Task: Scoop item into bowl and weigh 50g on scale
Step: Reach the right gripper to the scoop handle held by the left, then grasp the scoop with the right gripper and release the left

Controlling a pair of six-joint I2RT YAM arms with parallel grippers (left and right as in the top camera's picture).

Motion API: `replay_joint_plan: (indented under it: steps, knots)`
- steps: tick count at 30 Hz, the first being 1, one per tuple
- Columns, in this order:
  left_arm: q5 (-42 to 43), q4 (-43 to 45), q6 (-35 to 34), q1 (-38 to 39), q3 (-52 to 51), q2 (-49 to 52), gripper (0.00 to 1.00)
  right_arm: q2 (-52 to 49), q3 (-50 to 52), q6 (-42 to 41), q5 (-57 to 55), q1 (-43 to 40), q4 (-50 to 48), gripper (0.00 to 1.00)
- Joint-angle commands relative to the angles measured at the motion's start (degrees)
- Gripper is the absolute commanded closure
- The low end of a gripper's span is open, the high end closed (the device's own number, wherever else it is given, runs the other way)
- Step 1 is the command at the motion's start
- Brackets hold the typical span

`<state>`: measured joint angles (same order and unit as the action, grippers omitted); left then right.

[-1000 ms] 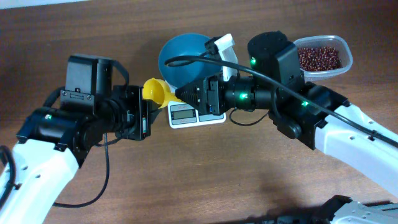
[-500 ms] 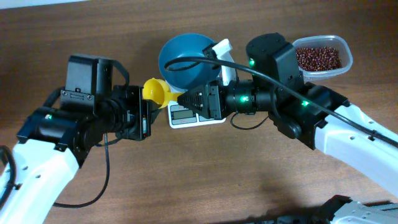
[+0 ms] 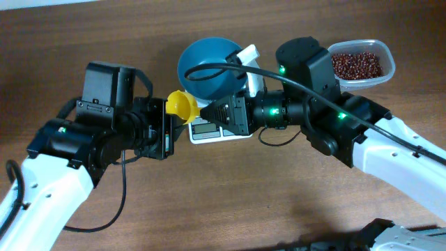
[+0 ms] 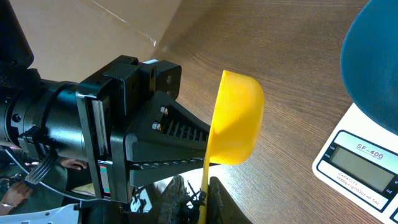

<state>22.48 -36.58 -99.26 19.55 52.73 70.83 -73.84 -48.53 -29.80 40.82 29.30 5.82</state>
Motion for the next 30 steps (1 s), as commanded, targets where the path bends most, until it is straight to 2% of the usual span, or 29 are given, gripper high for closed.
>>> replay_joint_plan:
  steps: [1, 6, 7, 11, 12, 14, 16, 18, 20, 23, 25, 28, 30]
  knots:
    - [-0.9, -0.1, 0.1, 0.2, 0.3, 0.5, 1.00, 0.1, -1.1, 0.4, 1.4, 0.4, -0.2, 0.88]
    - [-0.8, -0.1, 0.1, 0.2, 0.3, 0.5, 1.00, 0.1, -1.1, 0.5, 1.4, 0.4, -0.2, 0.92]
    - [-0.8, -0.1, 0.1, 0.2, 0.3, 0.5, 1.00, 0.1, -1.1, 0.5, 1.4, 0.4, -0.2, 0.95]
    - [-0.8, -0.1, 0.1, 0.2, 0.3, 0.5, 0.98, 0.1, -1.1, 0.5, 1.4, 0.3, -0.2, 0.96]
    - [-0.8, -0.1, 0.1, 0.2, 0.3, 0.5, 0.93, 0.1, -1.1, 0.5, 1.4, 0.3, -0.2, 0.96]
    - [-0.9, -0.1, 0.1, 0.2, 0.3, 0.5, 0.66, 0.1, -1.1, 0.5, 1.2, 0.3, -0.2, 0.96]
    - [-1.0, 0.0, 0.1, 0.2, 0.3, 0.5, 0.48, 0.1, -1.1, 0.5, -1.3, 0.3, -0.2, 0.96]
    - [-0.7, 1.2, 0.1, 0.2, 0.3, 0.5, 0.41, 0.1, -1.1, 0.9, -4.9, 0.3, -0.2, 0.96]
    - [-0.2, 5.9, 0.3, 0.2, 0.3, 0.4, 0.31, 0.1, -1.1, 1.2, -7.1, 0.2, -0.2, 0.96]
    - [0.3, 23.4, 13.9, 0.2, 0.3, -0.6, 0.18, 0.1, -1.1, 3.3, -7.0, -2.8, -0.2, 0.96]
    - [0.8, 32.0, 25.7, 0.2, 0.3, -1.3, 0.01, 0.2, -1.1, 3.3, -6.4, -7.0, -0.1, 0.96]
    - [0.5, 33.6, 36.5, 0.2, 1.1, -2.1, 0.01, 0.7, -1.1, 3.5, -2.4, -13.0, -0.2, 0.96]
    - [0.2, 33.6, 41.2, 0.2, 1.9, -2.2, 0.01, 2.1, -1.1, 5.8, -2.1, -16.3, 0.1, 0.96]
